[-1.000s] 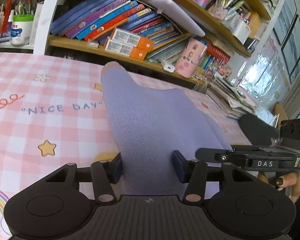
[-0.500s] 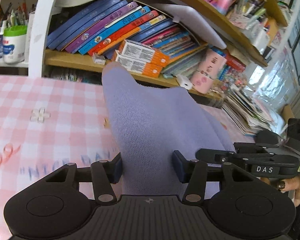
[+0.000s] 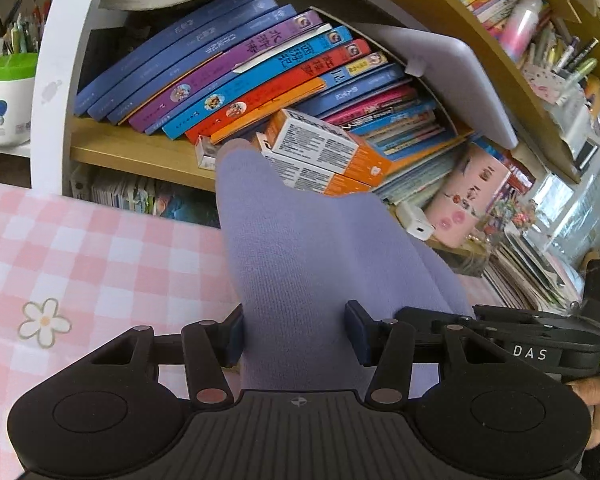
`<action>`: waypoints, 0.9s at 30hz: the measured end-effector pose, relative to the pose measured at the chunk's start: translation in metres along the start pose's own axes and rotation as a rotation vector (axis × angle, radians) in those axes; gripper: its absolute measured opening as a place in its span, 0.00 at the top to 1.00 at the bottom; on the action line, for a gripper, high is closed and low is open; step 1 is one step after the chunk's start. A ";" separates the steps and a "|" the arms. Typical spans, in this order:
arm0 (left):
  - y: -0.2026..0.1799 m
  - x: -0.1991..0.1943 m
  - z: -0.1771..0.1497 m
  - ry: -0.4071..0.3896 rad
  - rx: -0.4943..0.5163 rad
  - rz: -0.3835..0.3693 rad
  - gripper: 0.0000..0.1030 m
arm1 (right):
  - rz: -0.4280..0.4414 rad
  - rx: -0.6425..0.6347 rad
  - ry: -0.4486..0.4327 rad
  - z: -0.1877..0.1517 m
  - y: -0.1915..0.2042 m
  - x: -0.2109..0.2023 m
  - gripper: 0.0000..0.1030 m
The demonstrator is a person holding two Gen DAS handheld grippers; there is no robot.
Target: Fold clothes
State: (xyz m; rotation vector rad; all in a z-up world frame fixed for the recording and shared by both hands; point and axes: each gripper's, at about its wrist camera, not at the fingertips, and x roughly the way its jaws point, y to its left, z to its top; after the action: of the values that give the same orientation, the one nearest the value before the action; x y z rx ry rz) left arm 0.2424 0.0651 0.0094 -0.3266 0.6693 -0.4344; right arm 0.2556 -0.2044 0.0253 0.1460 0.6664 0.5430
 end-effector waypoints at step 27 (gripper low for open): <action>-0.041 -0.080 -0.074 -0.285 0.186 0.354 0.15 | -0.345 -0.078 -0.255 -0.089 0.061 -0.066 0.31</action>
State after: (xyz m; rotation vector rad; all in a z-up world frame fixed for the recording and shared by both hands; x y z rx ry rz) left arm 0.1261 0.0572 0.0136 -0.0858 0.3928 -0.1061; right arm 0.1309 -0.1904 0.0097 0.0244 0.4088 0.2126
